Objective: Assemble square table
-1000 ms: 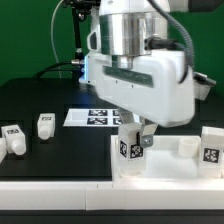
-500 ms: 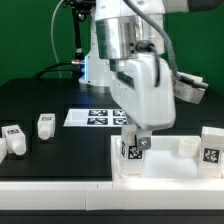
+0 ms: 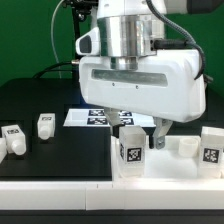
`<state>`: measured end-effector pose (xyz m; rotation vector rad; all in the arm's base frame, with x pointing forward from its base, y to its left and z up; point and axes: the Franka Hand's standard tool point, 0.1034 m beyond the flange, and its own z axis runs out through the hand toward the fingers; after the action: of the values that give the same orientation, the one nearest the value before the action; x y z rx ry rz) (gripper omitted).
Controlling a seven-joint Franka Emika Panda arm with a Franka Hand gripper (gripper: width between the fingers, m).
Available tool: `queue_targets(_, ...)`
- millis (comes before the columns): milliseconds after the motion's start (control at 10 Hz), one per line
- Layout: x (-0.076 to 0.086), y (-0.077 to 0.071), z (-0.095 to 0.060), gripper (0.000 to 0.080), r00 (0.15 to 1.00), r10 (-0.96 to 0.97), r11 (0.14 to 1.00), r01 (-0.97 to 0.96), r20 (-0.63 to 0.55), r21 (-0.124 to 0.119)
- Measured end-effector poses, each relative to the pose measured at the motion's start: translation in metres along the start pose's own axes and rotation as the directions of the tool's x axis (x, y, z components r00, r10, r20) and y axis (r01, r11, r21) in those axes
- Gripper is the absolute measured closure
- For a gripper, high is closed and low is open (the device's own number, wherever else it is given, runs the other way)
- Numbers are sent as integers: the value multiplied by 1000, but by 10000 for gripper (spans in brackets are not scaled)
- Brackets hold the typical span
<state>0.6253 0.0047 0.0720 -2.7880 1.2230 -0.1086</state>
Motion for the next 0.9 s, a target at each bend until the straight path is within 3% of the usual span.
queue_targets(200,1,0,0,158,990,-144,990,144,-1,-1)
queue_targets(400,2,-4,-2,151,837,-547,837,547,1,-19)
queue_targets(500,-1,-8,-4,151,807,-590,807,590,10,-23)
queue_targets(700,1,-6,-3,151,829,-559,829,559,5,-25)
queue_targets(800,0,-7,-3,239,859,-511,859,511,4,-24)
queue_targets(900,1,-6,-3,239,896,-445,895,445,3,-26)
